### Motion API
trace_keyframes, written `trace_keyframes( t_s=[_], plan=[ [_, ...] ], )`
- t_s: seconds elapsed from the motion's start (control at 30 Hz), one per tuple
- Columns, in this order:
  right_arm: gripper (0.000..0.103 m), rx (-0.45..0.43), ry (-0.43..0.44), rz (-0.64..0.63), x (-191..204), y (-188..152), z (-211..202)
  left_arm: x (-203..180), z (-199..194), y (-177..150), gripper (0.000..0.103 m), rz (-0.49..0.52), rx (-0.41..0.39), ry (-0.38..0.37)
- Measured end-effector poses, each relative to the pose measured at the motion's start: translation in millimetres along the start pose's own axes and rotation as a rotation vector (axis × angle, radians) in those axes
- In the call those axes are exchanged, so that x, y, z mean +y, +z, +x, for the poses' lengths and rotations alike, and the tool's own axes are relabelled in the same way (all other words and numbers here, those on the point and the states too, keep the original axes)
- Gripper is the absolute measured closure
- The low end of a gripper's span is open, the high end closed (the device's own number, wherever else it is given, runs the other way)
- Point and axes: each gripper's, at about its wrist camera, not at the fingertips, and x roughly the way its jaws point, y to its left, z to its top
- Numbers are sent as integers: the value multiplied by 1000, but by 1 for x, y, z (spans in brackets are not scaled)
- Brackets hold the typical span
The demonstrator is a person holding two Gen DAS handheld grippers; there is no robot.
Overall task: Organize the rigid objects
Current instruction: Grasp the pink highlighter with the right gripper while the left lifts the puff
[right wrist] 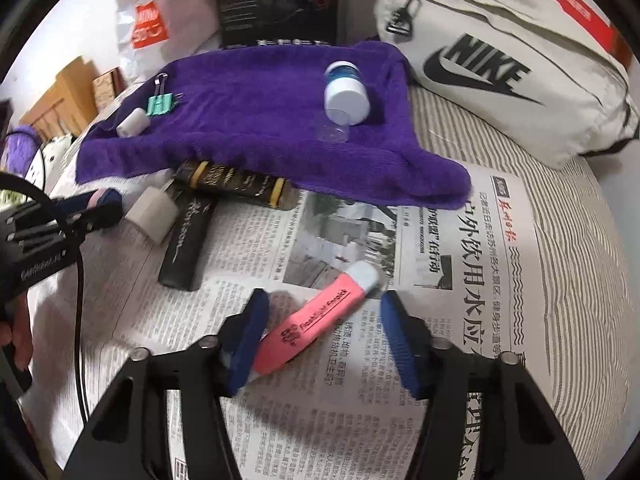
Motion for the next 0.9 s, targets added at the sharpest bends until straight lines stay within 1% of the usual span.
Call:
trace_keyframes(
  t_s=[0.03, 0.07, 0.17, 0.27, 0.47, 0.6, 0.67, 0.8, 0.87, 0.9],
  plan=[
    [61, 0, 1, -4, -2, 0, 0, 0, 0, 0, 67, 0, 0, 1],
    [68, -4, -4, -4, -5, 0, 0, 0, 0, 0, 67, -1, 0, 3],
    [81, -9, -19, 30, -17, 4, 0, 0, 0, 0, 67, -5, -1, 4],
    [82, -2, 0, 45, -22, 5, 1, -1, 0, 1, 67, -3, -1, 4],
    [82, -11, -24, 31, -18, 1, 2, -2, 1, 1, 67, -5, -3, 1],
    [82, -25, -16, 34, -18, 0, 2, -2, 1, 0, 67, -4, -7, -1],
    [87, -20, -15, 45, -21, 1, 0, -1, 0, 0, 67, -6, -8, -6],
    [87, -23, -26, 44, -23, 1, -4, 4, -6, -1, 67, -25, -21, -19],
    [87, -10, -22, 40, -24, 0, -2, 6, -8, 0, 68, -26, -19, -27],
    [87, -8, -25, 39, -23, -1, -1, 6, -8, 1, 68, -25, -20, -17]
  ],
)
